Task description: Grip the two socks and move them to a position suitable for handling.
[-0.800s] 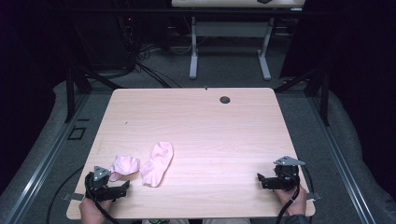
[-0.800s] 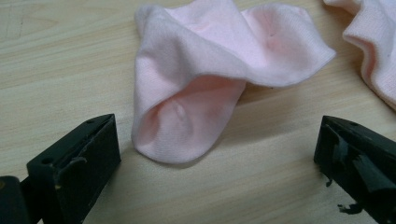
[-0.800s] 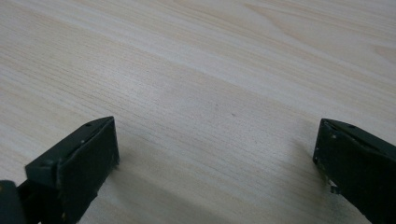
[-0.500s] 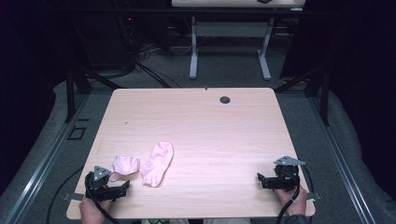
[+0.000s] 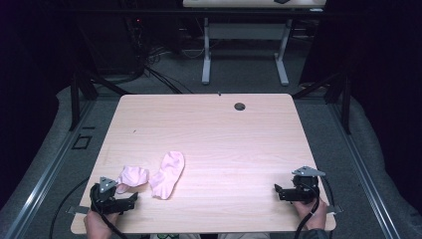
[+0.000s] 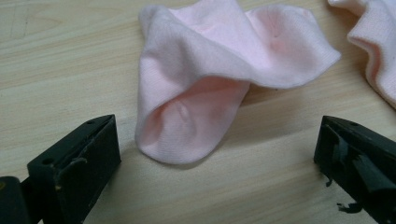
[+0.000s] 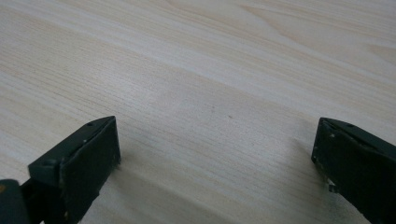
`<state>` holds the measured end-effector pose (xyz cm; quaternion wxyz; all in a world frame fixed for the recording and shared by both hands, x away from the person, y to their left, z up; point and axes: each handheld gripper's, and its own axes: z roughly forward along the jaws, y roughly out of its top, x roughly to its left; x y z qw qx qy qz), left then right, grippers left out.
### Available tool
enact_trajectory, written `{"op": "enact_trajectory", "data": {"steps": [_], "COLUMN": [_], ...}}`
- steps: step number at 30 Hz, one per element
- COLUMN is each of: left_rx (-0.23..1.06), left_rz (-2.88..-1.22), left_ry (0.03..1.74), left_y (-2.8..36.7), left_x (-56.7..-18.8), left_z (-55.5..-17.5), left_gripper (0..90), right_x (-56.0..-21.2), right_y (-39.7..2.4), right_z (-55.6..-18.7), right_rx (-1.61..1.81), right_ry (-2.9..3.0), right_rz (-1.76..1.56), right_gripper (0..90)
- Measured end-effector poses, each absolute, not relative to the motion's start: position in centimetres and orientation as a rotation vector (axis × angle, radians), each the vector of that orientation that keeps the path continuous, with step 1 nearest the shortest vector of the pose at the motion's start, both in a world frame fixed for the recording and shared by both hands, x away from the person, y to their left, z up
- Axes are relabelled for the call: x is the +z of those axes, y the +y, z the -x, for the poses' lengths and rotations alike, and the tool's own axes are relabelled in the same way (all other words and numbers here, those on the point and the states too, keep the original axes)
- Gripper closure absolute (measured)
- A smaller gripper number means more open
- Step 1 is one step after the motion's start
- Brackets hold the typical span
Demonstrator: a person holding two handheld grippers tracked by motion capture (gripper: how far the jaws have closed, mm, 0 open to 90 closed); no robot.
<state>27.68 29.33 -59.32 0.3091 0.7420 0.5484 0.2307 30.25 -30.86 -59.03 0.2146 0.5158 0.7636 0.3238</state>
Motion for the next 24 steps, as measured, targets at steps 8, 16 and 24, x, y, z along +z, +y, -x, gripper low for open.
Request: {"op": "enact_trajectory", "data": {"steps": [8,16,24], "left_rx": [0.606,0.61,0.563], "left_rz": [-1.962,-1.91,-1.916], "left_ry": [1.47,1.416,1.306], "left_y": [29.5,28.8,26.1], "left_x": [-58.7,-55.5,-52.5], "left_z": [-27.3,-26.6,-27.6], "left_gripper": [0.1,0.0,0.0], "right_x": [-59.0,-59.0,-59.0], "right_y": [-30.9,-30.9,-30.9], "right_z": [-30.2,-30.2,-30.2], "right_rx": [0.895,0.897,0.896], "right_ry": [2.113,2.111,2.11], "right_rz": [-1.434,-1.43,-1.434], "right_gripper": [1.6,2.7,3.5]}}
